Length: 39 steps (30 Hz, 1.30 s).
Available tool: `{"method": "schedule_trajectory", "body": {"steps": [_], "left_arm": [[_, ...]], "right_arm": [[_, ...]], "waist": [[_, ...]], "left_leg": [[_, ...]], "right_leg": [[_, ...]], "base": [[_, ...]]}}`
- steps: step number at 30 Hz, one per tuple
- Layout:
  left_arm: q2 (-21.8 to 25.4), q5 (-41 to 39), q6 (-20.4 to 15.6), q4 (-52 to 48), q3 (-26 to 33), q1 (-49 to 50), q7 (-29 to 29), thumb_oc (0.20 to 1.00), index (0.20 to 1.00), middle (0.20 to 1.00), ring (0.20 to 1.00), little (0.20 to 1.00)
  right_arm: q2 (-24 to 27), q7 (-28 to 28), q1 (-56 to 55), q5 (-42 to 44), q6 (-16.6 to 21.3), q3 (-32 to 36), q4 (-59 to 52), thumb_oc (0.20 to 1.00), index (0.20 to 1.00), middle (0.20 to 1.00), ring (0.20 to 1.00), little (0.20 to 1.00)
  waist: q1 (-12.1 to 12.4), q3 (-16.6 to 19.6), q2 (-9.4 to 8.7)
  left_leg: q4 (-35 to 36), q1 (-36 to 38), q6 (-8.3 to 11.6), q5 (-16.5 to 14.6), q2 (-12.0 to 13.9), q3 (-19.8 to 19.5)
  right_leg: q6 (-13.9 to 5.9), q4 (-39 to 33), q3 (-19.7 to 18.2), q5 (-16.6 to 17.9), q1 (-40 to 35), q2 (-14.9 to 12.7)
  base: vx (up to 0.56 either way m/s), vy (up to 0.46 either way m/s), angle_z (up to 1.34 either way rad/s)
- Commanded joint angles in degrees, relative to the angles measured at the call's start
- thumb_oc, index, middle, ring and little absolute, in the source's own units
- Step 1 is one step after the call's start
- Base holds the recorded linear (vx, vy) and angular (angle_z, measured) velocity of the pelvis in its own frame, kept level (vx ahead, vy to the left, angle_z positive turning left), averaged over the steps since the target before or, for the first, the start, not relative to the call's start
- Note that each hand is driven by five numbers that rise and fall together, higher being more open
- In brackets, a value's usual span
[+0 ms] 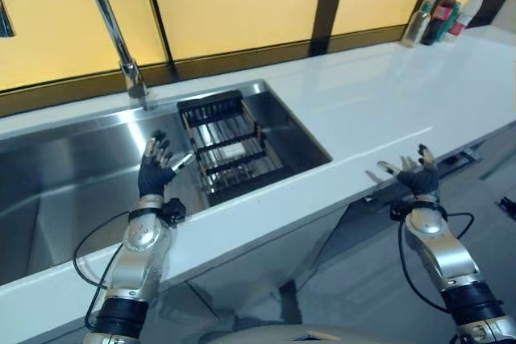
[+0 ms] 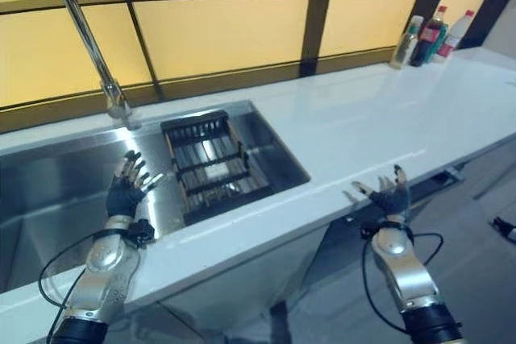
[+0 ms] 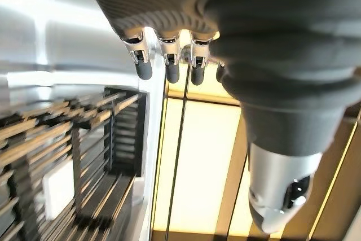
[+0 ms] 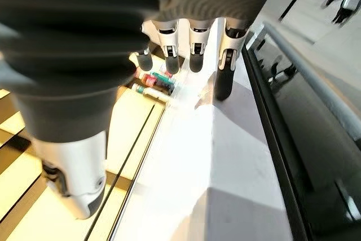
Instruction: Pick up plates and place into dishwasher.
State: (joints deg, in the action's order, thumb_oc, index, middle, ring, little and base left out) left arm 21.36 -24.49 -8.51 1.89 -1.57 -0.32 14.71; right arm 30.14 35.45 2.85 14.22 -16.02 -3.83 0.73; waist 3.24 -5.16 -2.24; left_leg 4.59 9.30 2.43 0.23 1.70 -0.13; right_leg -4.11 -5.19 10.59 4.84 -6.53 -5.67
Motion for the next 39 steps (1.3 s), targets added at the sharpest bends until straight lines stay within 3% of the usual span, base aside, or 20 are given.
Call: {"method": "schedule_trajectory", "body": {"steps": [1, 5, 11, 16, 19, 24, 28, 33, 39], "left_arm": [[3.5, -1.3, -2.1, -0.2, 1.3, -3.4, 1.0, 1.0, 1.0, 1.0, 1.0, 1.0], [3.3, -1.8, -2.6, -0.1, 2.4, -2.7, 0.2, 1.0, 1.0, 1.0, 1.0, 1.0], [3.7, -2.5, -1.7, -1.4, 2.5, -2.1, 0.9, 1.0, 1.0, 1.0, 1.0, 1.0], [3.3, -2.7, -2.0, -0.4, 1.0, -3.4, 1.9, 1.0, 1.0, 1.0, 1.0, 1.0], [3.3, -3.1, -1.3, -0.4, 0.2, -4.1, 1.9, 1.0, 1.0, 1.0, 1.0, 1.0], [3.0, -3.6, -1.0, 0.3, -1.1, -5.9, 0.8, 1.0, 1.0, 1.0, 1.0, 1.0], [2.8, -3.1, -0.2, -0.7, -1.6, -5.5, -0.5, 1.0, 1.0, 1.0, 1.0, 1.0], [2.4, -3.0, -0.2, -1.0, -1.9, -5.6, -1.4, 1.0, 1.0, 1.0, 1.0, 1.0], [1.6, -2.3, 0.6, -1.2, -2.7, -5.9, -1.5, 1.0, 1.0, 1.0, 1.0, 1.0]], "right_arm": [[-0.4, 9.3, 10.7, -1.4, 2.4, 3.6, 1.1, 1.0, 1.0, 1.0, 1.0, 1.0], [-1.5, 19.4, 9.0, -2.9, 1.3, 8.5, 2.5, 1.0, 1.0, 1.0, 1.0, 1.0], [-0.3, 27.6, 6.6, -3.6, 1.5, 12.5, -0.2, 1.0, 1.0, 1.0, 1.0, 1.0], [1.5, 32.2, 11.1, -9.0, 1.2, 12.1, -5.1, 1.0, 1.0, 1.0, 1.0, 1.0], [4.0, 25.6, 15.7, -15.7, 3.9, 9.9, -9.2, 1.0, 1.0, 1.0, 1.0, 1.0], [7.1, 6.7, 24.2, -19.5, 8.7, -1.3, -12.4, 1.0, 1.0, 1.0, 1.0, 1.0], [8.6, -2.1, 26.8, -21.2, 12.7, -6.3, -14.0, 1.0, 1.0, 1.0, 1.0, 1.0], [5.6, -13.5, 28.4, -13.0, 12.4, -13.8, -14.2, 1.0, 1.0, 1.0, 1.0, 1.0], [-1.5, -18.5, 25.4, -2.2, 13.6, -19.6, -5.1, 1.0, 1.0, 1.0, 1.0, 1.0]], "waist": [[1.7, 0.7, -2.42], [1.3, 0.9, -1.82], [0.7, 1.0, -1.3], [0.7, 1.3, -0.67], [1.1, 1.4, -0.4], [2.4, 1.8, -0.77], [3.5, 2.0, -1.54], [5.2, 1.7, -2.65], [6.9, 1.4, -3.45]], "left_leg": [[-6.4, -0.7, -1.94, -8.4, -0.6, 4.4], [-6.3, -0.6, -2.26, -8.6, -0.7, 4.6], [-6.2, -0.5, -2.63, -8.8, -0.9, 5.0], [-6.3, -0.6, -2.71, -9.1, -1.1, 5.2], [-6.5, -0.8, -2.74, -9.3, -1.3, 4.7], [-6.7, -1.5, -2.24, -8.8, -1.4, 4.0], [-6.8, -1.9, -1.92, -8.6, -1.3, 3.2], [-6.9, -2.3, -1.58, -8.1, -1.1, 2.1], [-6.9, -2.6, -1.21, -7.5, -0.8, 1.3]], "right_leg": [[-1.74, 1.9, -0.3, -4.2, 0.2, -0.6], [-1.94, 2.0, -0.9, -4.2, 0.4, -0.5], [-2.19, 1.9, -1.7, -4.0, 0.7, -0.5], [-2.26, 1.9, -1.9, -4.0, 0.9, -0.6], [-2.19, 2.0, -1.9, -4.3, 1.0, -0.7], [-2.02, 2.0, -1.1, -4.6, 1.0, -1.0], [-1.9, 1.8, 0.1, -4.8, 0.6, -1.1], [-1.77, 2.0, 1.6, -5.0, 0.1, -1.2], [-1.57, 1.9, 3.5, -5.2, -0.7, -1.4]], "base": [[0.0, 0.0, 0.0], [0.0, 0.04, 0.04], [0.0, 0.02, 0.04], [0.0, 0.036, -0.05], [0.0, 0.012, -0.01], [0.0, 0.0, 0.0], [0.01, -0.024, 0.11], [0.01, -0.037, 0.14], [0.01, -0.032, 0.09]]}}
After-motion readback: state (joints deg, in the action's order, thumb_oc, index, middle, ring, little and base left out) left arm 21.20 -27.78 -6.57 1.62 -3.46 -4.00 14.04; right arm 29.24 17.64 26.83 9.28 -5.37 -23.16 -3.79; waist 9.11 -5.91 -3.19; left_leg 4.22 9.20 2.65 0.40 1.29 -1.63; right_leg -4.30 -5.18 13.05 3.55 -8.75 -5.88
